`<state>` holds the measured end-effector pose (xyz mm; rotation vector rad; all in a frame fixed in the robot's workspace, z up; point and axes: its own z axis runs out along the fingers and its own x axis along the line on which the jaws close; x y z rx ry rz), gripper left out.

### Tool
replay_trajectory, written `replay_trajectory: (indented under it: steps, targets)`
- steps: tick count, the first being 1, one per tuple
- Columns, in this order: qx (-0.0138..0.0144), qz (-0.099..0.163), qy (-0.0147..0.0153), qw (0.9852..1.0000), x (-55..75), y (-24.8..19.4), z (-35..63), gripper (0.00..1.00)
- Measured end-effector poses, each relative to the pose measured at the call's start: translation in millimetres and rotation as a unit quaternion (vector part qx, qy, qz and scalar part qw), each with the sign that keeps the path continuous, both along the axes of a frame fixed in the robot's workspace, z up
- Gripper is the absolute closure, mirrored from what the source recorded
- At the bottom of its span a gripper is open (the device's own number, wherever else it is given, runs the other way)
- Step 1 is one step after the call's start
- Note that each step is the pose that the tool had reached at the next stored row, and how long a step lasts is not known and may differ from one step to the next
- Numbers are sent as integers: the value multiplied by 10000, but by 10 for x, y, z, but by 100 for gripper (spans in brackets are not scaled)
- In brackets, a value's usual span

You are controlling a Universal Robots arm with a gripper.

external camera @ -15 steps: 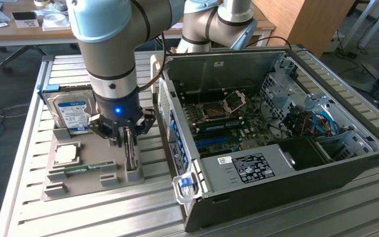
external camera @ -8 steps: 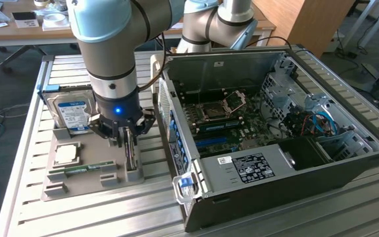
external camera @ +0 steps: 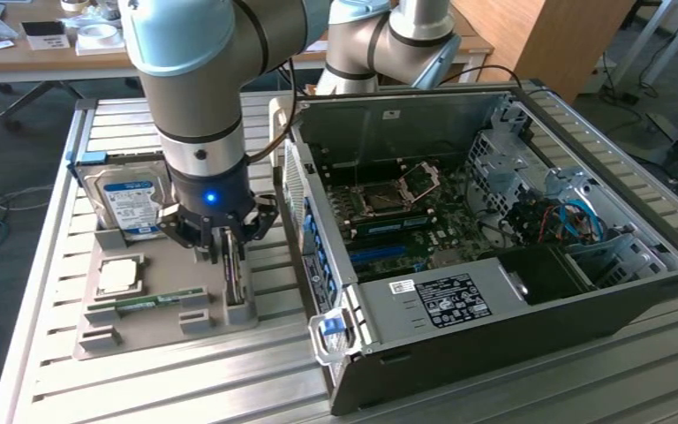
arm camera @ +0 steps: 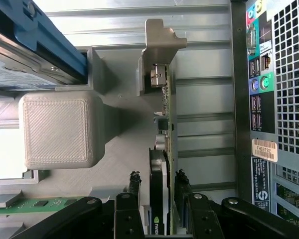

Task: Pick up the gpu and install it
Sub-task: 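Pick up the gpu and move the gpu toward the slot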

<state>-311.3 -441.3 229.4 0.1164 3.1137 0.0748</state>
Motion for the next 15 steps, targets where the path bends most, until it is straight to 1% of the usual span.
replay_trajectory:
  steps: [12, 14, 15]
  targets:
    - [-1, -1, 1, 10000, 4, 0, 1, 58]
    - [-1, -1, 1, 10000, 4, 0, 1, 60]
    - [-1, -1, 1, 10000, 4, 0, 1, 67]
